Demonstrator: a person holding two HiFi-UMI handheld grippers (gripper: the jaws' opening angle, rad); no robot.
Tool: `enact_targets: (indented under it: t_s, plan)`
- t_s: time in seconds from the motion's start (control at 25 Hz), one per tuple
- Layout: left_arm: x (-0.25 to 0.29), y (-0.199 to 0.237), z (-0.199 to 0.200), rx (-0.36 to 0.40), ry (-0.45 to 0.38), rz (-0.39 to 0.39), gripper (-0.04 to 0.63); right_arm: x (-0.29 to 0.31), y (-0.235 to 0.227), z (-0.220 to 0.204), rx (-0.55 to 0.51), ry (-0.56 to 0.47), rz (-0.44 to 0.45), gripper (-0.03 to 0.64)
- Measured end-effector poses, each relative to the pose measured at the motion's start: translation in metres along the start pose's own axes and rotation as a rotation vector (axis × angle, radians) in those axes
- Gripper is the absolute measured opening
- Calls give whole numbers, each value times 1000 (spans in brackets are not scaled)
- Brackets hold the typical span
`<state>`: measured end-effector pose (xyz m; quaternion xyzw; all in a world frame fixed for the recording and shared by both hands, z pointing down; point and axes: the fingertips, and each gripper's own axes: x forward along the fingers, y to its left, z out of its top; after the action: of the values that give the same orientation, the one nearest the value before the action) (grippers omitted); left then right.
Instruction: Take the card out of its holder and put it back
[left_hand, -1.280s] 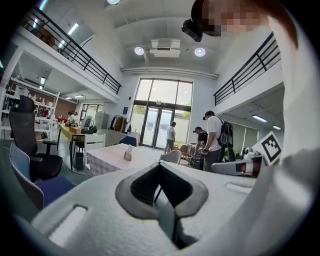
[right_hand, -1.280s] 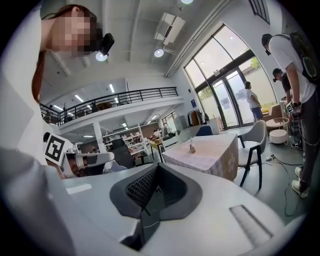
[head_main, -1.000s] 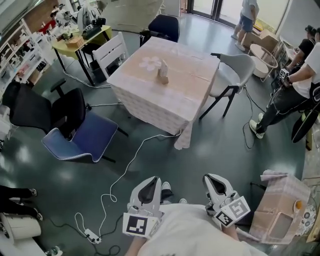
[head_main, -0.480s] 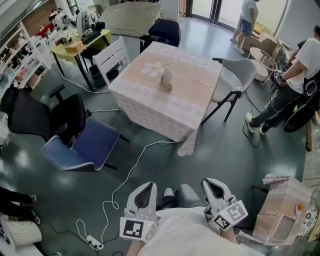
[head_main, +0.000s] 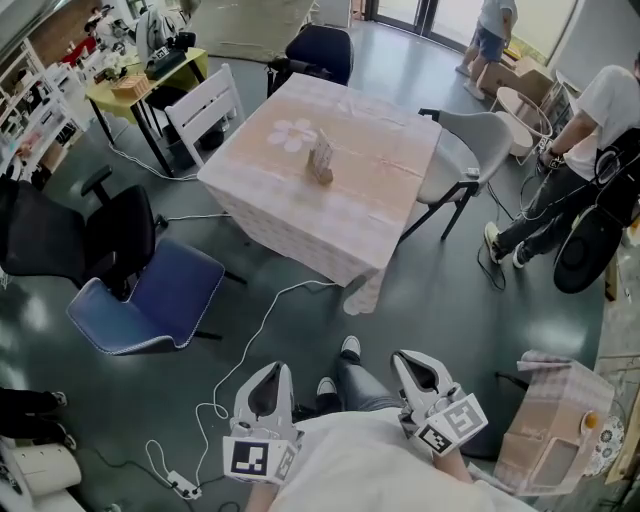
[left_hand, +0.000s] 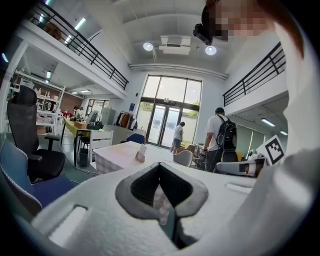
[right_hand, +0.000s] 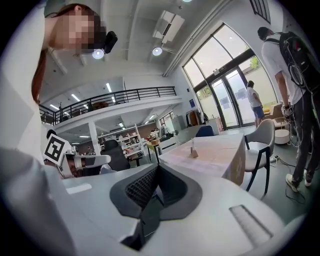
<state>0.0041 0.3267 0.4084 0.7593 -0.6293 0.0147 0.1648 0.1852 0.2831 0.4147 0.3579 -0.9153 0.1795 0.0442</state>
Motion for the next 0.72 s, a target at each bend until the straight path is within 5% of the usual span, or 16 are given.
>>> enact_targets:
  t_s: [0.44, 0.72]
  plan:
    - [118, 6, 67, 49, -79, 35, 0, 67, -98, 63, -21, 9, -5, -3]
    - [141, 27, 60, 7, -68, 130, 0, 89, -130, 74, -19, 12, 27, -3]
